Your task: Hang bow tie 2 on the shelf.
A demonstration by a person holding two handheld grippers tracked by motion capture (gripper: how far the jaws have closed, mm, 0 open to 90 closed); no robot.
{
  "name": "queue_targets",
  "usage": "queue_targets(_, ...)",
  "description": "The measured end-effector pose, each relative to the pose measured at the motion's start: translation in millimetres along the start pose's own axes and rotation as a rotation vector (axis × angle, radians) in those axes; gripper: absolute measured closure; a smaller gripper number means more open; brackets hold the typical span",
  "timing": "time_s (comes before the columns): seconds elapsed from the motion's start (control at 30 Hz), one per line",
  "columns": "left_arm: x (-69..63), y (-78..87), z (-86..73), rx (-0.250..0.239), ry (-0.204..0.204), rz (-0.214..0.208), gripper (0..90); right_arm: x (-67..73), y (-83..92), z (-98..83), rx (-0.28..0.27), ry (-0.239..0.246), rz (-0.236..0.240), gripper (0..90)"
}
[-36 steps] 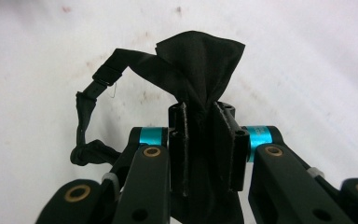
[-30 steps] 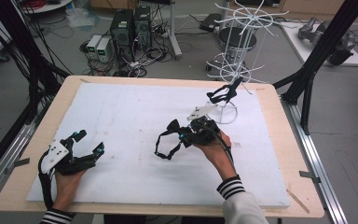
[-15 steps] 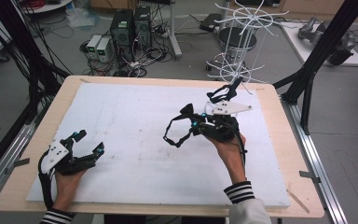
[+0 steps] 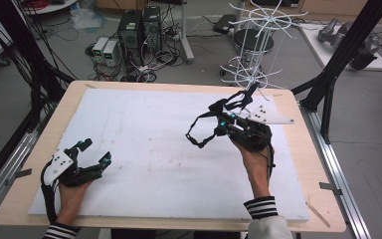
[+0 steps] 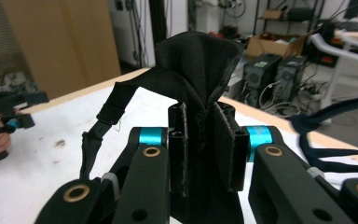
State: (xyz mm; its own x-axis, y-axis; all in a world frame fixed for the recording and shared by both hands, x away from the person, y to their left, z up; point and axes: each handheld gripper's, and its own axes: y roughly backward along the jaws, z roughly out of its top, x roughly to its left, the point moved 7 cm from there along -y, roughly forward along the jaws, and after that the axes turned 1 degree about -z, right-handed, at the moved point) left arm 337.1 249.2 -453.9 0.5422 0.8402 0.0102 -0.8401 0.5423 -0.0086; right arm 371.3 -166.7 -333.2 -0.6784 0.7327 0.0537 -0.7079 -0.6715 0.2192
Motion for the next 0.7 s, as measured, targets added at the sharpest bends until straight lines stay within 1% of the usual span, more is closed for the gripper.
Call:
queue_targets(0.03,0.0,-0.1,0.0,-0.001,0.000,0.001,15.5,-0.6,1.9,0.3,-0.002,-0.006,-0.003,76.7)
queue_targets(0.07,0.0,-0.1,0.0,-0.001,0.000,0.001,15.5,-2.8,5.1,1.1,-0.012,-0.002,-0.019,76.7)
queue_targets(0.17,0.0,0.0,0.0,0.000,-0.001,0.001,15.5,-7.3,12.9,3.3,-0.036,-0.006,-0.042,76.7)
queue_targets(0.5,-0.2,-0.1,0.0,0.000,-0.002,0.002,15.5,-20.1,31.2,7.3,-0.074,-0.006,-0.096,76.8)
queue_targets(0.63,-0.4,-0.2,0.1,-0.002,-0.002,0.003,15.5,-26.4,38.6,10.3,-0.096,-0.017,-0.119,76.8)
queue_targets(0.7,-0.3,-0.2,0.1,-0.002,-0.001,0.004,15.5,-29.9,42.4,11.3,-0.105,-0.030,-0.125,76.8)
